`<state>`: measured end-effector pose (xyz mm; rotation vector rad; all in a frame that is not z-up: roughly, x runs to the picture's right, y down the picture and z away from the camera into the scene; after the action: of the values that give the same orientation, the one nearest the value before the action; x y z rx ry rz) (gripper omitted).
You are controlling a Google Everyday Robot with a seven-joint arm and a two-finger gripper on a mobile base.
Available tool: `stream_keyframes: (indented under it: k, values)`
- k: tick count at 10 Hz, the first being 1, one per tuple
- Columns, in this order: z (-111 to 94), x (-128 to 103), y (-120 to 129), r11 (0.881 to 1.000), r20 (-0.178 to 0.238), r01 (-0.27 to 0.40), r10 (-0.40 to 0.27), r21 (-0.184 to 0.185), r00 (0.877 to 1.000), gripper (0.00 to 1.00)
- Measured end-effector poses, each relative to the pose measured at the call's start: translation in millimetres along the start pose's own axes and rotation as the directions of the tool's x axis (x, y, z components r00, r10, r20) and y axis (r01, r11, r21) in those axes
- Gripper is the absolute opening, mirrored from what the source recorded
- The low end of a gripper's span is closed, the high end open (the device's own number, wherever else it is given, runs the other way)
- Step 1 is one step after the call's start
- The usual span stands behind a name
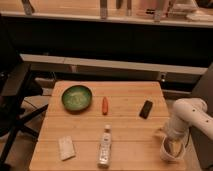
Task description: Place the ceramic cup in the ceramic bowl
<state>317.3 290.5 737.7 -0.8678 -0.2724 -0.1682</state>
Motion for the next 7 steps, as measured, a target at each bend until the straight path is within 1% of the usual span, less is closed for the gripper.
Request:
stream_keyframes:
  k: [7]
  values:
    - [0.0,-0.4,-0.9,1.0,-0.003,0.006,-0.006,-0.002,1.0,0.8]
